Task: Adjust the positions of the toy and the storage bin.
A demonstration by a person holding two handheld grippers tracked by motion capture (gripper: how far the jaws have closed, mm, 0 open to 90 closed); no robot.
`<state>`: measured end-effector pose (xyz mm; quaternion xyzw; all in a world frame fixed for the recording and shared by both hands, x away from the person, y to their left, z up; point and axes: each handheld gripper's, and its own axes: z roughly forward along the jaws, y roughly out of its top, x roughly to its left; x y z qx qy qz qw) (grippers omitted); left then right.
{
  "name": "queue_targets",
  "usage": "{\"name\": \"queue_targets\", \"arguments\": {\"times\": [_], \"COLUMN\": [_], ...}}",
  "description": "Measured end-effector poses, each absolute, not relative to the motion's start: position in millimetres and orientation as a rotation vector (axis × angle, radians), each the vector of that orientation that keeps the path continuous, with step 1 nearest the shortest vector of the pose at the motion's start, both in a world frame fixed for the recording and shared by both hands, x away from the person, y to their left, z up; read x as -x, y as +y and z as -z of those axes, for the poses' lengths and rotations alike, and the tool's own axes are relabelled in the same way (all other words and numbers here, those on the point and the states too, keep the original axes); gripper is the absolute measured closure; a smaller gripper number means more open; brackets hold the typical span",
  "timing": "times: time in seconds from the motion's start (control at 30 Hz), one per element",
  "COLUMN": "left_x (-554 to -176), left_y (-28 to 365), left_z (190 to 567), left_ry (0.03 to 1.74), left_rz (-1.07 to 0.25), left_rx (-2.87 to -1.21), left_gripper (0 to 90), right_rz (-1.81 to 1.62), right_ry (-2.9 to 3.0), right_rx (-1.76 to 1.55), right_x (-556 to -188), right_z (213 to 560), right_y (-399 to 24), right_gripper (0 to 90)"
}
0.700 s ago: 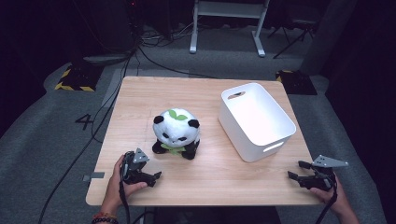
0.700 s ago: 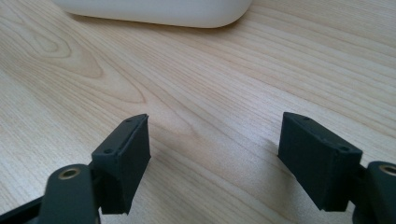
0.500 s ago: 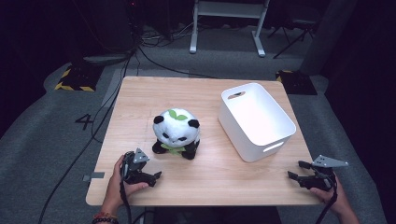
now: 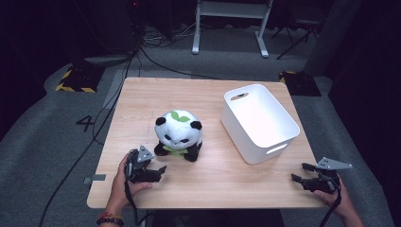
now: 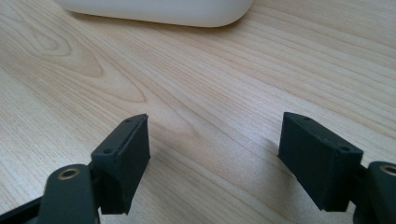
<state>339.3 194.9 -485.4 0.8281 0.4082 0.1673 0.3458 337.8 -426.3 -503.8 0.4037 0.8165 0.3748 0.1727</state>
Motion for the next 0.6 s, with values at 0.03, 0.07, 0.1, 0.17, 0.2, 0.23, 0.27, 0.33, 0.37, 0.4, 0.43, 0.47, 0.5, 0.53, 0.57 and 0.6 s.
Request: {"name": "queue_targets", "arguments": {"times": [0.03, 0.07, 0.1, 0.17, 0.2, 0.23, 0.27, 0.33, 0.37, 0.4, 0.43, 0.47, 0.5, 0.53, 0.57, 0.6], "left_x": [-340.0, -341.2, -341.4, -342.6, -343.3, -345.8, -345.8, -348.5, -349.7, -351.1, -352.8, -354.0, -356.2, -358.4, -360.3, -362.6], "left_y": [193.6, 192.1, 190.8, 189.6, 188.9, 187.4, 187.4, 185.6, 184.1, 184.1, 183.9, 182.7, 181.9, 181.5, 180.1, 178.9], "left_z": [483.1, 480.9, 480.4, 480.3, 480.2, 480.4, 480.4, 479.9, 479.7, 479.7, 478.7, 478.5, 478.8, 478.3, 478.9, 478.7], "left_ry": [1.059, 1.052, 1.059, 1.060, 1.068, 1.067, 1.067, 1.062, 1.074, 1.065, 1.062, 1.070, 1.065, 1.065, 1.074, 1.075], "left_rz": [-0.428, -0.446, -0.438, -0.447, -0.450, -0.445, -0.445, -0.462, -0.472, -0.473, -0.465, -0.466, -0.472, -0.451, -0.442, -0.448], "left_rx": [-2.152, -2.145, -2.139, -2.140, -2.147, -2.150, -2.150, -2.152, -2.137, -2.125, -2.126, -2.124, -2.122, -2.128, -2.123, -2.135], "left_gripper": [16.4, 16.4, 16.5, 16.3, 16.3, 16.3, 16.3, 16.7, 16.7, 16.7, 16.7, 16.3, 16.0, 16.0, 16.1, 16.2], "right_rz": [-1.064, -1.063, -1.062, -1.064, -1.064, -1.065, -1.065, -1.065, -1.065, -1.068, -1.066, -1.065, -1.063, -1.063, -1.063, -1.062], "right_ry": [2.316, 2.317, 2.317, 2.316, 2.316, 2.316, 2.316, 2.316, 2.316, 2.317, 2.318, 2.316, 2.317, 2.317, 2.318, 2.318], "right_rx": [-1.146, -1.146, -1.143, -1.146, -1.146, -1.146, -1.146, -1.146, -1.147, -1.147, -1.145, -1.146, -1.145, -1.145, -1.140, -1.140], "right_x": [-337.8, -337.8, -337.8, -337.8, -337.8, -337.8, -337.8, -337.8, -337.9, -337.9, -337.9, -337.9, -337.8, -337.8, -337.8, -337.8], "right_z": [503.9, 503.8, 503.9, 503.9, 503.9, 503.9, 503.9, 503.9, 503.9, 503.9, 503.8, 503.9, 503.9, 503.9, 503.9, 503.9], "right_y": [-426.4, -426.3, -426.2, -426.3, -426.3, -426.4, -426.4, -426.3, -426.4, -426.6, -426.6, -426.4, -426.3, -426.3, -426.3, -426.2], "right_gripper": [24.9, 24.9, 24.9, 24.9, 24.9, 24.9, 24.9, 24.9, 24.9, 24.9, 24.9, 24.9, 24.9, 24.9, 24.9, 24.9]}}
